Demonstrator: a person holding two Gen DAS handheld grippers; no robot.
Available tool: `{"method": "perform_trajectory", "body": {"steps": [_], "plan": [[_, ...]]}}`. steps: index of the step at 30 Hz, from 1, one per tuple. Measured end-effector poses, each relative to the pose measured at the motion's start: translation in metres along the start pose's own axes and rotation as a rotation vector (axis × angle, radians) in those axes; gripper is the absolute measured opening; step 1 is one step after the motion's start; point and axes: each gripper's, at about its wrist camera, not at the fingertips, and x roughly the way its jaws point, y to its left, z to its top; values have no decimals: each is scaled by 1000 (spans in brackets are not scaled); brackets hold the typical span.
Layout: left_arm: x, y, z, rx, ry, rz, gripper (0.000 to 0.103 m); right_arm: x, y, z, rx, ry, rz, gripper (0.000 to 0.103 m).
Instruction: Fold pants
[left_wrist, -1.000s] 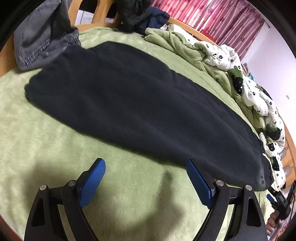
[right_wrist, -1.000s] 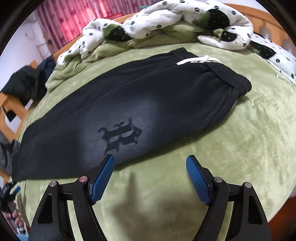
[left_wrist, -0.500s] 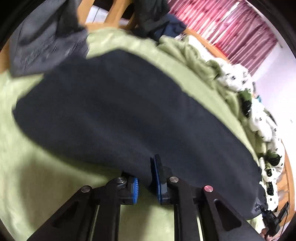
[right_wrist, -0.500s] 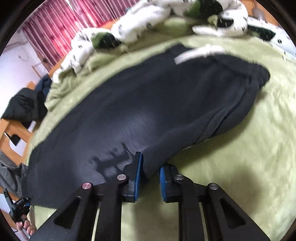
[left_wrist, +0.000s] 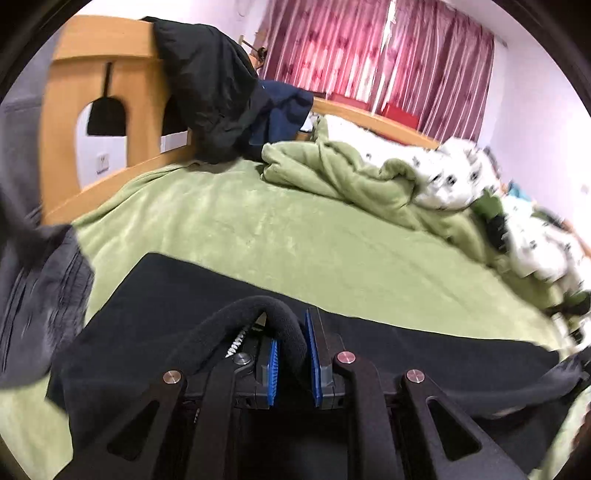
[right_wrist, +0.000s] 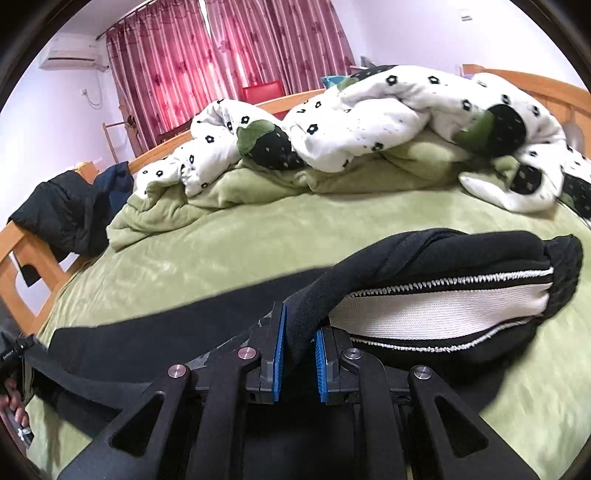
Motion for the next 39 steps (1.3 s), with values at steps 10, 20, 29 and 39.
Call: {"method": "perform_trajectory", "body": {"steps": [10, 20, 29, 39], "plan": [[48, -6, -24, -45, 130, 15, 66, 99, 18, -10, -122, 101, -123, 49], [-49, -3, -94, -49, 212, -62, 74, -4, -9, -72, -124, 113, -169, 65], [-62, 36, -151, -240, 272, -139, 78, -41, -66, -148, 10, 247, -140, 65], [-5, 45, -127, -349, 232, -172, 80, -1, -86, -120, 248, 189, -36, 68]]}}
